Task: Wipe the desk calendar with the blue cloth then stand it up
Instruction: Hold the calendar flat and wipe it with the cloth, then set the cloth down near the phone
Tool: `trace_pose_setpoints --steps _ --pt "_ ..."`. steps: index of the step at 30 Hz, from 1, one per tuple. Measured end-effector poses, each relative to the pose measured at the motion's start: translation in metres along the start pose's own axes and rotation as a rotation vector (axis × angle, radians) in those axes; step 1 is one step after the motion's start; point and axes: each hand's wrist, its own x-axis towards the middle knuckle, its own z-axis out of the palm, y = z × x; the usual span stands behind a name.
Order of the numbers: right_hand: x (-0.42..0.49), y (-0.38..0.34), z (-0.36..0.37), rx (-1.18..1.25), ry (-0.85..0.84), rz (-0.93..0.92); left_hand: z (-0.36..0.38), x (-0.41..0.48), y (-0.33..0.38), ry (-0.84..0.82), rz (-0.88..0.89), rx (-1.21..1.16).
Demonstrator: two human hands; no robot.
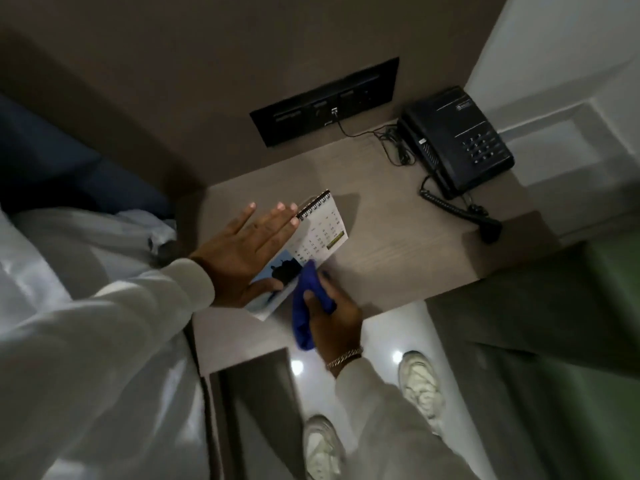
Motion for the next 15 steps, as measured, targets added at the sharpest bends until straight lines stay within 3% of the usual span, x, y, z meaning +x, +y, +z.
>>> trace_pose_setpoints --steps 3,7,10,13,15 --pt "0.018 -0.014 -0.054 -0.374 0.101 -0.111 -0.005 -0.002 0.009 -0.025 -0.054 -0.006" --pt "0.068 -0.031 -0.118 -0.884 0.024 -0.318 -0.007 -0.003 0.021 -0.002 -0.142 -0.008" --pt "0.100 -0.028 -0.145 -1.243 -0.043 -0.360 -0.004 -0.004 0.034 0.040 -0.239 -0.014" --pt "0.104 -0.025 -0.156 -1.468 -0.142 -0.261 -0.003 -0.010 0.054 0.102 -0.451 -0.072" --pt "0.099 -0.033 -0.155 -1.439 -0.148 -0.250 -0.003 -0.019 0.069 0.154 -0.652 -0.160"
